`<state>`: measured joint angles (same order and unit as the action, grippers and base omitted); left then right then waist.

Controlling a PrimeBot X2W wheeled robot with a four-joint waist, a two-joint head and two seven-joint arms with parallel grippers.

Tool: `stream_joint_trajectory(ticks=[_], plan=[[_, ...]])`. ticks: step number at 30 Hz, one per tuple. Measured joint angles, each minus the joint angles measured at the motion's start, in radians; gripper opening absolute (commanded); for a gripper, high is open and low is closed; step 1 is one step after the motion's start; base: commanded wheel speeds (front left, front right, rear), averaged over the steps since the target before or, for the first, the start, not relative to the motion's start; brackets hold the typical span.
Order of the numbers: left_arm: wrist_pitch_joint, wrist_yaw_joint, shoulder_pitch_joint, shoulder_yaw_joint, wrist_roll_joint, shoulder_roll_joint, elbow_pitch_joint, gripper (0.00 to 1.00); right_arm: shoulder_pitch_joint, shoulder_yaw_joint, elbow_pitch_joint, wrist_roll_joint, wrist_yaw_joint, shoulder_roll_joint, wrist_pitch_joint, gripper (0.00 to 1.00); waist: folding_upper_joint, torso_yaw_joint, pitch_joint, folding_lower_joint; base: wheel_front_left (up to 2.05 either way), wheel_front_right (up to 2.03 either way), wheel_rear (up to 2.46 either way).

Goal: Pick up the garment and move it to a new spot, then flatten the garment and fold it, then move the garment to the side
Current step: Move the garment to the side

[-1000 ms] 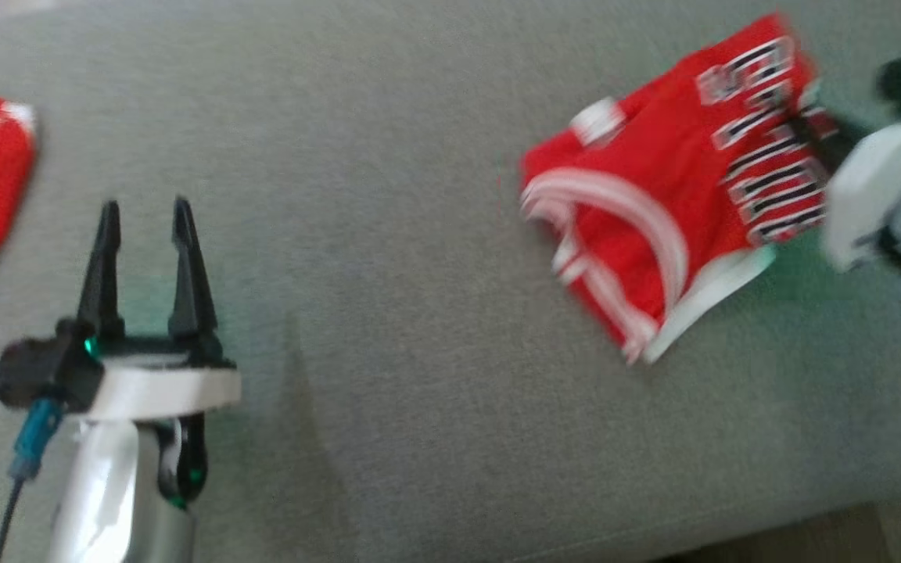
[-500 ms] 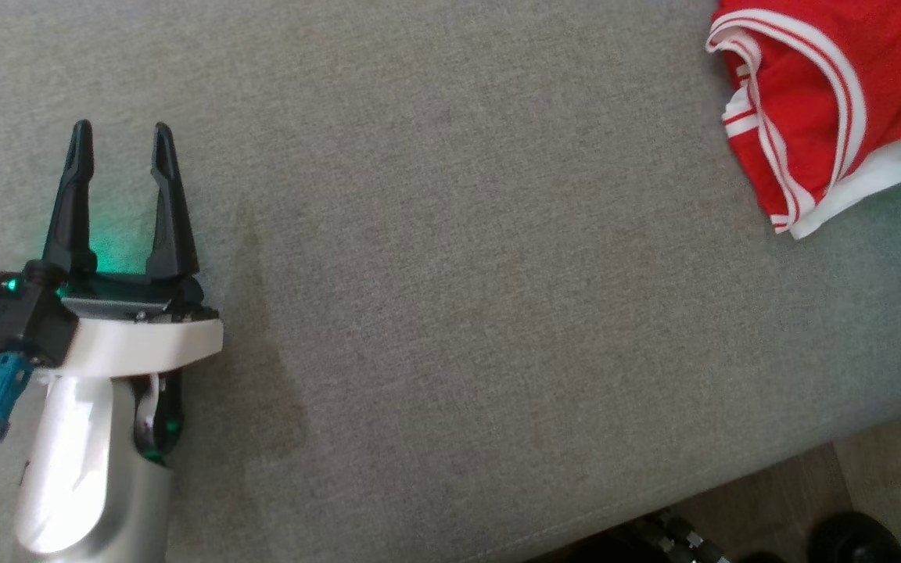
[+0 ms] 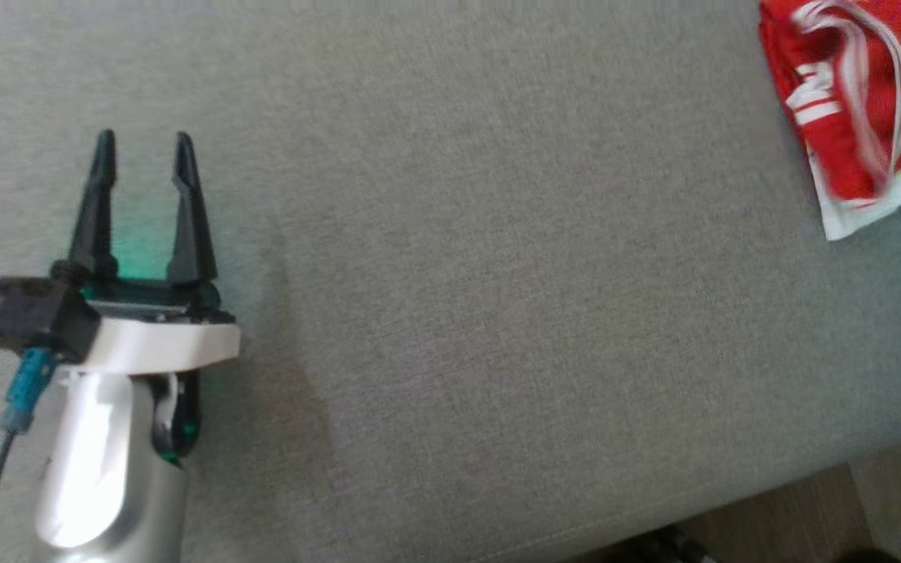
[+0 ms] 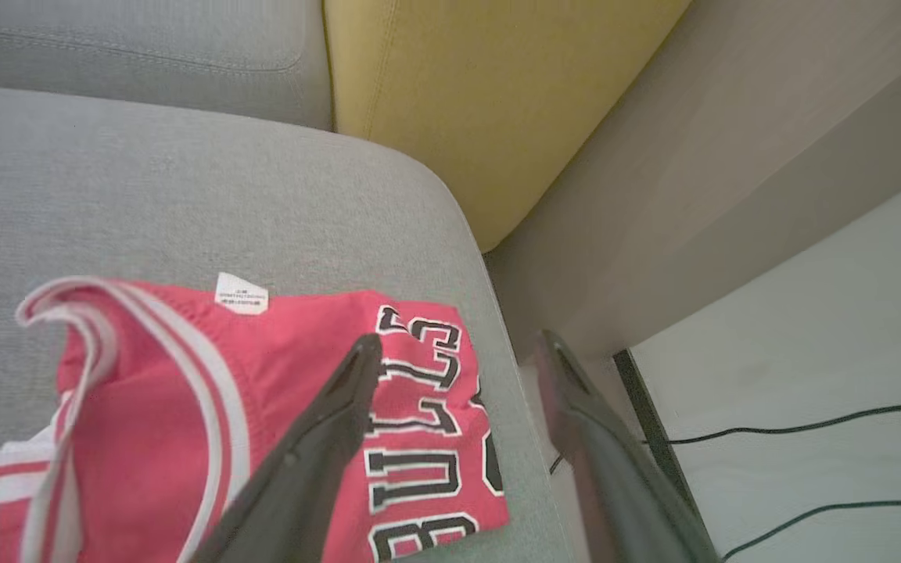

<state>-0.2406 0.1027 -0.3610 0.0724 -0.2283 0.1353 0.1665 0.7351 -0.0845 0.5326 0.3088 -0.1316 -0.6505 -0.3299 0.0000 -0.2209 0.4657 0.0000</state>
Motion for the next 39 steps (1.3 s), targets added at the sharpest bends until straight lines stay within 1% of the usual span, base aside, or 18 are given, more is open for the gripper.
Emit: stream_joint_trajectory(ticks=[3,6,8,12,14,17,19,23,26,35,39], plan=[[-0.009,0.0,0.013,0.004,-0.009,-0.018,0.034,1.0,-0.06,0.028,-0.037,-0.014,0.0,0.029,0.01,1.0,0.0,0.019,-0.049,0.0,0.0,0.0,0.0],[-0.012,-0.002,0.062,0.005,-0.015,-0.033,0.065,1.0,-0.162,0.059,-0.118,-0.013,0.0,0.095,0.06,1.0,0.0,0.04,-0.108,-0.0001,0.0,0.0,0.0],[-0.012,-0.007,0.107,0.0,-0.023,-0.039,0.091,1.0,-0.24,0.067,-0.194,-0.021,0.0,0.156,0.111,1.0,0.0,0.055,-0.151,-0.0002,0.0,0.0,0.0],[-0.012,-0.019,0.188,-0.02,-0.03,-0.053,0.1,1.0,-0.397,0.055,-0.339,-0.02,0.0,0.273,0.262,1.0,0.0001,0.083,-0.237,-0.0003,0.0,0.0,0.0],[-0.012,-0.024,0.22,-0.035,-0.03,-0.056,0.094,1.0,-0.467,0.049,-0.379,-0.025,0.0,0.316,0.319,1.0,0.0001,0.095,-0.278,-0.0003,0.0,0.0,0.0],[-0.012,-0.024,0.267,-0.042,-0.028,-0.059,0.095,1.0,-0.555,0.042,-0.409,-0.061,0.0,0.373,0.394,1.0,0.0001,0.112,-0.332,-0.0004,0.0,0.0,0.0],[-0.012,-0.033,0.296,-0.044,-0.026,-0.065,0.098,1.0,-0.599,0.043,-0.419,-0.078,0.0,0.404,0.416,1.0,0.0001,0.125,-0.362,-0.0005,0.0,0.0,0.0],[-0.012,-0.034,0.332,-0.05,-0.026,-0.07,0.109,1.0,-0.655,0.045,-0.422,-0.103,0.0,0.451,0.418,1.0,0.0001,0.149,-0.407,-0.0003,0.0,0.0,0.0],[-0.012,-0.034,0.35,-0.057,-0.026,-0.073,0.116,1.0,-0.682,0.045,-0.421,-0.117,0.0,0.469,0.416,1.0,0.0001,0.159,-0.433,-0.0003,0.0,0.0,0.0],[-0.012,-0.034,0.366,-0.072,-0.025,-0.079,0.117,1.0,-0.734,0.05,-0.417,-0.126,0.0,0.507,0.4,1.0,0.0001,0.162,-0.455,0.0,0.0,0.0,0.0],[-0.012,-0.034,0.366,-0.072,-0.017,-0.08,0.121,1.0,-0.734,0.05,-0.416,-0.134,0.0,0.509,0.4,1.0,0.0001,0.169,-0.453,0.0,0.0,0.0,0.0]])
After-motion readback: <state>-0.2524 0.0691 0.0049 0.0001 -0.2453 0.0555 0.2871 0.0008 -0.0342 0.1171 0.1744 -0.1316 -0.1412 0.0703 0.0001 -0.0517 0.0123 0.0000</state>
